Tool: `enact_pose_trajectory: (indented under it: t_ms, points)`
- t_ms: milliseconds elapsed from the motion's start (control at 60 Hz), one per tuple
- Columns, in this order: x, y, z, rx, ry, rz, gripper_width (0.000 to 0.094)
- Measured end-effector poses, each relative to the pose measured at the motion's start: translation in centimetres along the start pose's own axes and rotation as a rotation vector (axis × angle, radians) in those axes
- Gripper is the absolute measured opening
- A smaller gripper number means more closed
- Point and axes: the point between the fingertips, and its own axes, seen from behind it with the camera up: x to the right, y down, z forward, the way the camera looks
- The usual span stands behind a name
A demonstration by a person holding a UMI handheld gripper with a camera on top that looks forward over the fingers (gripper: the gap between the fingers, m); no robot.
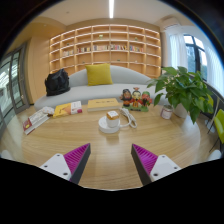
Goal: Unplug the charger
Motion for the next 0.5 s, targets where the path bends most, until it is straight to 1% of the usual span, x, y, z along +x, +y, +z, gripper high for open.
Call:
enact_pose_trajectory:
  t_ms: [100, 183, 300, 333, 367, 400, 467, 500]
  points:
    - [-1.1, -2.1, 5.9, 0.054, -0.009, -0.025, 0.0856]
    - [-1.0, -4.0, 10.3, 0.091, 0.02, -0.041, 0.0854]
    - [0.0, -5.6, 15.5, 0.112, 0.071, -0.024, 0.084]
    - [0.3, -6.0, 16.8, 0.121, 0.077, -0.012, 0.0824]
    - [0.5, -6.1, 17.9, 0.121, 0.079, -0.004, 0.0782]
    - [0.5, -6.1, 18.9, 0.119, 0.079, 0.007, 0.0712]
    - [0.7, -5.7, 20.3, 0.095, 0.087, 0.024, 0.0561]
    - [0.8, -5.7, 20.7, 0.098, 0.088, 0.034, 0.0456]
